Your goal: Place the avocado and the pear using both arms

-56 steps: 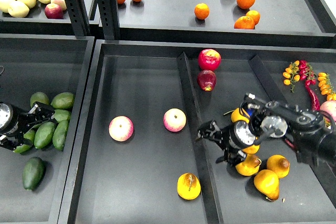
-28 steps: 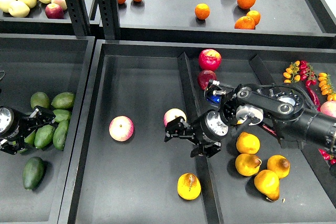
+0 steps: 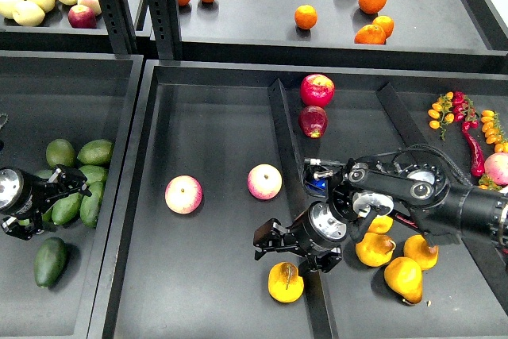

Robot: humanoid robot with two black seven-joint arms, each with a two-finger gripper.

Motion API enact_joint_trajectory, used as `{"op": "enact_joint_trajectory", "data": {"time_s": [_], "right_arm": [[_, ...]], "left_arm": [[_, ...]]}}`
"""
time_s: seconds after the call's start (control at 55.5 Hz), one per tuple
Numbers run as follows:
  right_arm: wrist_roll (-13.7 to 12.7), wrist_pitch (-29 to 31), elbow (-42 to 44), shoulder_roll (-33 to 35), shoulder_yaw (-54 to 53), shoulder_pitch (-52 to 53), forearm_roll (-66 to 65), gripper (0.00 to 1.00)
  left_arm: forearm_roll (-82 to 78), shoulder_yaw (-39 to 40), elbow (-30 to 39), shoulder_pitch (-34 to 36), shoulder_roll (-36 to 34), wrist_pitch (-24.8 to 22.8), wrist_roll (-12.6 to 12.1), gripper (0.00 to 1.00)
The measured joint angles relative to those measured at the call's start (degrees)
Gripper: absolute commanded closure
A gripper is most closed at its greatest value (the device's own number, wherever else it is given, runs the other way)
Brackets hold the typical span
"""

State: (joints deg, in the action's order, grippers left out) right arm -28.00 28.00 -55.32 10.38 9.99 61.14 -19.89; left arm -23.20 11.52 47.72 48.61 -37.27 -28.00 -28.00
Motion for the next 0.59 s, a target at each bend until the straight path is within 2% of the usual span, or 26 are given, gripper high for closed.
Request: {"op": "enact_joint_trajectory", "data": {"time_s": [0.595], "right_arm": [[0.00, 0.00, 1.43, 0.23, 1.01, -3.71, -2.70, 0.00]], "left_arm": [[0.00, 1.10, 0.44, -0.47, 0.33, 0.00, 0.00, 0.00]]}}
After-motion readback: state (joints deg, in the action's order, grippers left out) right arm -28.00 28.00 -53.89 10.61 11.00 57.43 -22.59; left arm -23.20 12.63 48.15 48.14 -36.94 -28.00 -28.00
